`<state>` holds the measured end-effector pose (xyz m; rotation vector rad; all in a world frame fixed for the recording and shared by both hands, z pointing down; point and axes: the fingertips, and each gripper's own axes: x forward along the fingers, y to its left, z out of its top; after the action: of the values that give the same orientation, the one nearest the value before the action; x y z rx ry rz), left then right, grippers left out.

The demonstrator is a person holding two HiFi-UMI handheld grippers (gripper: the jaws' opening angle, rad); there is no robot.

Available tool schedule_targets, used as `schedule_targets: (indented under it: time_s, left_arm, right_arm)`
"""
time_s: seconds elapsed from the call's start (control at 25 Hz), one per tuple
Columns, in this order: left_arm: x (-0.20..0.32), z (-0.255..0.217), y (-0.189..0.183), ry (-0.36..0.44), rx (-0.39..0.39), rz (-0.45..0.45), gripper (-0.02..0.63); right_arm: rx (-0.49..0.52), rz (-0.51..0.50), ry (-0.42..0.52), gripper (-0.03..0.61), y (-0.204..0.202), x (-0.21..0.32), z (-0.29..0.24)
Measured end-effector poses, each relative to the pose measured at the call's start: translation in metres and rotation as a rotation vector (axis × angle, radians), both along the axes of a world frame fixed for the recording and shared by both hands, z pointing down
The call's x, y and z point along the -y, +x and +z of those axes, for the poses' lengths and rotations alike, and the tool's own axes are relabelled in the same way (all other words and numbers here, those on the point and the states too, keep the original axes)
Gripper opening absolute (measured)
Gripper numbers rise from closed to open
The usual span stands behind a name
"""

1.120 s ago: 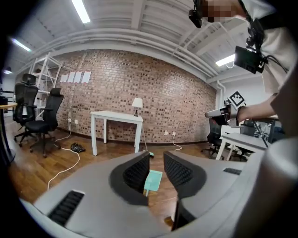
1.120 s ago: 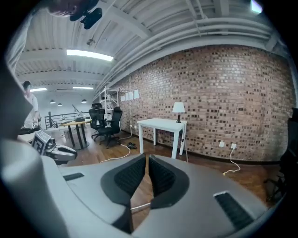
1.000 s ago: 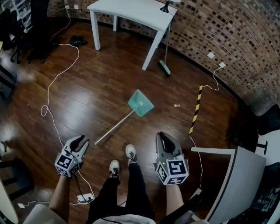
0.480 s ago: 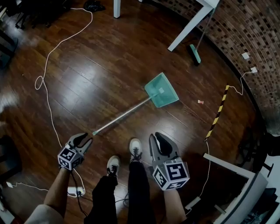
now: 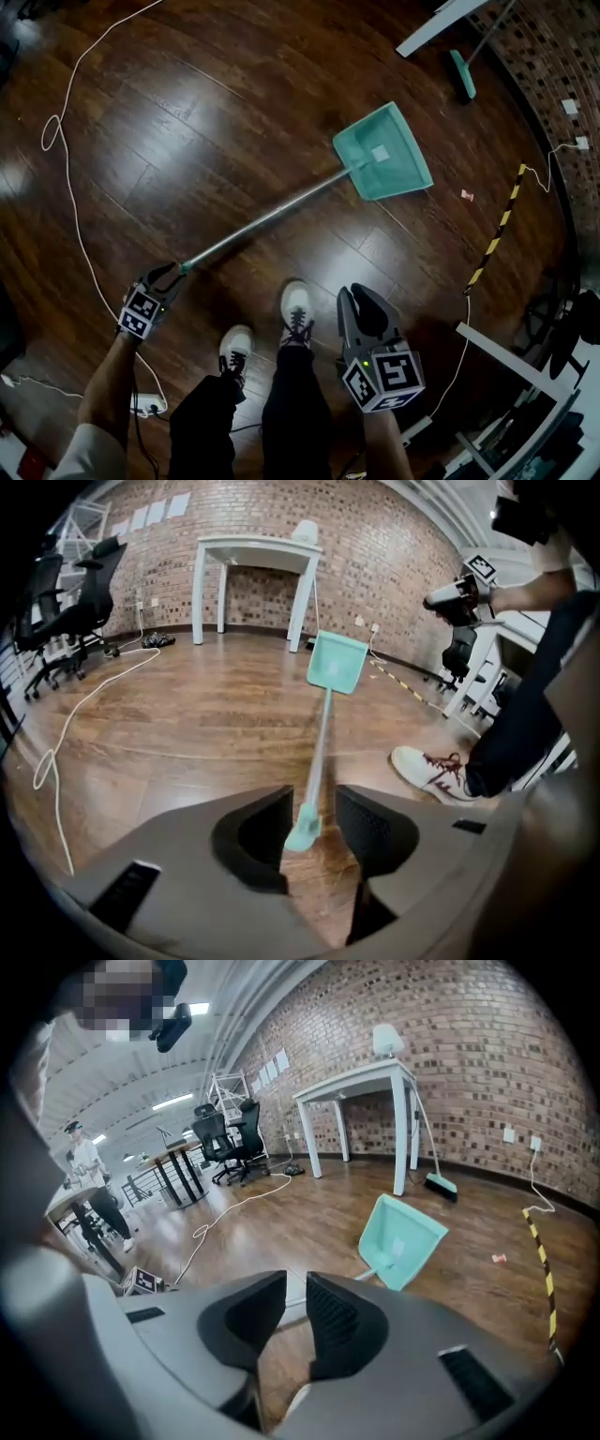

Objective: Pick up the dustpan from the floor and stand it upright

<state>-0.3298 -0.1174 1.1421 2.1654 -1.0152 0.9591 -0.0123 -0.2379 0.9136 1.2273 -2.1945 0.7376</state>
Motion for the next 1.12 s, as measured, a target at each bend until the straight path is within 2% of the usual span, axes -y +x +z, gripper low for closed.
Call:
schedule_targets:
  time_s: [0.12, 0.24, 0.36, 0.44, 0.52, 0.56, 0.72, 0.96, 1.12]
  left_arm:
    - [-0.012, 0.032, -0.002, -0.003, 0.068, 0.058, 0.16]
    - [-0.027, 0.063, -0.006, -0.02, 0.168, 0.167, 0.174]
    - [-0.032, 0.084, -0.004, -0.042, 0.197, 0.228, 0.181]
    - [-0.031, 0.094, -0.006, -0.032, 0.229, 0.248, 0.179]
    - [-0.033, 0.104, -0.011, -0.007, 0.296, 0.304, 0.145]
    - [-0.034, 0.106, -0.011, -0.001, 0.319, 0.325, 0.15]
    - [-0.031, 0.092, -0.008, -0.022, 0.309, 0.289, 0.147]
    - [-0.027, 0.046, 0.008, -0.056, 0.279, 0.27, 0.146]
    - [-0.019, 0.001, 0.027, -0.051, 0.268, 0.336, 0.146]
  right_arm:
    - [0.011, -0.035, -0.043, 0.074, -0.012, -0.006, 0.042]
    - [0.043, -0.053, -0.062, 0.075, -0.031, -0.005, 0.068]
    - [0.063, -0.073, -0.077, 0.075, -0.046, -0.004, 0.087]
    - [0.051, -0.094, -0.076, 0.086, -0.053, -0.007, 0.097]
    - [0.037, -0.111, -0.074, 0.092, -0.055, -0.012, 0.103]
    - [0.029, -0.117, -0.077, 0.098, -0.054, -0.015, 0.103]
    - [-0.005, -0.111, -0.088, 0.098, -0.04, -0.022, 0.089]
    - [-0.018, -0.031, -0.082, 0.098, -0.003, -0.022, 0.034]
    - [-0.031, 0.031, -0.072, 0.098, 0.022, -0.018, -0.011]
